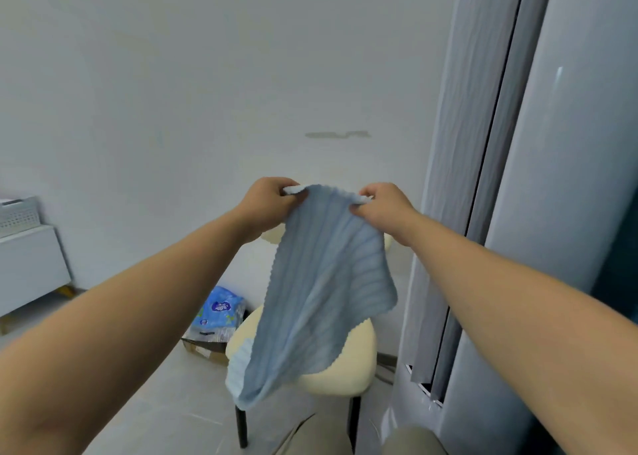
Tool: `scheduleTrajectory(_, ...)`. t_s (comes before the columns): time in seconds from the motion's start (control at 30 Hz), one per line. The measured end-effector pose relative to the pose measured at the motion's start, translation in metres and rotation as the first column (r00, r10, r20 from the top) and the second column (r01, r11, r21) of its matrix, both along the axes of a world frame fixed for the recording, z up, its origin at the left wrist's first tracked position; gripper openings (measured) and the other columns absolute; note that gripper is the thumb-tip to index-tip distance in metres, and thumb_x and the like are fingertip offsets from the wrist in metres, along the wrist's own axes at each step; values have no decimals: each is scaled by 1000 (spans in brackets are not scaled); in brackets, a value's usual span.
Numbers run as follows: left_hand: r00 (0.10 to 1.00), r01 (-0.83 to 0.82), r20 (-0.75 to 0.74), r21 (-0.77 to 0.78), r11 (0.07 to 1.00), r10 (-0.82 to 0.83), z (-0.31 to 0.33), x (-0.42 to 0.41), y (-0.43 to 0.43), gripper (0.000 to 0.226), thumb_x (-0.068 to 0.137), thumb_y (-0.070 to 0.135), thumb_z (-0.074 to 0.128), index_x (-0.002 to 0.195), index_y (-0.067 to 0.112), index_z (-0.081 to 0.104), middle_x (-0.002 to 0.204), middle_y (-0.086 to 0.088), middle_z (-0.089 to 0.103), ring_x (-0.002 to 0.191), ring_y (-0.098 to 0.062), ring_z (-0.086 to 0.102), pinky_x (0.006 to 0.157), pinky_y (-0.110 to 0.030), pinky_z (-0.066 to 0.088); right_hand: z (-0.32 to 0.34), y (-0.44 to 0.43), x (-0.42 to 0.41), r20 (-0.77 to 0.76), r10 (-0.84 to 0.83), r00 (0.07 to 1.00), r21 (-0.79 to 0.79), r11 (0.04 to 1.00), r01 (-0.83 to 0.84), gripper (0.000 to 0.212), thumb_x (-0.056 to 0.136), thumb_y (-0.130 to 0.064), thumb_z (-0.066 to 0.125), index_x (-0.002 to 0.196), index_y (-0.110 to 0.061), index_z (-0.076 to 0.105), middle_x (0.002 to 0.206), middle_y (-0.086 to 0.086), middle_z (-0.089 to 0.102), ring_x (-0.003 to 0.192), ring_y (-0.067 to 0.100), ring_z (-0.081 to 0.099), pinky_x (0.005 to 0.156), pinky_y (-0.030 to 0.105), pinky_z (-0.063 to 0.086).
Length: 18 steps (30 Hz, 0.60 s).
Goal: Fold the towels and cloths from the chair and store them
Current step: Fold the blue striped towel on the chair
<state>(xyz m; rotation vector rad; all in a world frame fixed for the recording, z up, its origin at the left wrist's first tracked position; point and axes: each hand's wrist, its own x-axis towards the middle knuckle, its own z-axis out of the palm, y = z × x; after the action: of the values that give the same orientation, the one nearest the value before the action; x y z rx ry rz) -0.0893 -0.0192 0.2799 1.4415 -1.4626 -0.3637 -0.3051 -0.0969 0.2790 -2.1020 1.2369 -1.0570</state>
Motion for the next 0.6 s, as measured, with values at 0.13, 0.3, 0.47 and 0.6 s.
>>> scheduleTrajectory(0.13, 995, -49, -84, 6, 999, 49, 4, -8, -3, 37, 95, 35, 65, 86, -1, 68, 69, -1, 55, 61, -14, 46, 61, -29, 39, 3, -2, -13, -102, 40, 994, 15, 999, -39, 39, 85, -42, 74, 68, -10, 61, 65, 4, 49, 62, 17, 46, 59, 31, 34)
scheduleTrajectory(0.3, 994, -110, -7, 64, 992, 110, 11, -20, -12, 31, 93, 37, 68, 89, 7, 73, 67, 0, 56, 53, -11, 45, 48, -20, 38, -3, -9, -17, -9, 171, 985, 171, 971, -167, 41, 93, -44, 67, 78, -6, 67, 71, 7, 55, 66, 18, 52, 63, 32, 43)
scheduleTrajectory(0.47, 997, -3, -74, 102, 995, 11, 25, -30, -29, 28, 93, 34, 70, 98, 7, 74, 81, -8, 66, 62, -16, 64, 51, -26, 56, 16, -19, 1, 161, 284, 945, 269, 909, -319, 17, 89, -20, 71, 105, -23, 67, 101, 0, 73, 86, 17, 68, 76, 33, 49)
scheduleTrajectory(0.6, 999, -34, 24, 50, 998, 33, 36, -32, -43, 35, 87, 36, 77, 92, 2, 71, 80, -10, 66, 58, -16, 66, 51, -26, 56, 33, -29, 22, 210, 286, 935, 212, 920, -329, 3, 93, -21, 68, 93, -24, 68, 95, 0, 72, 85, 17, 65, 78, 34, 51)
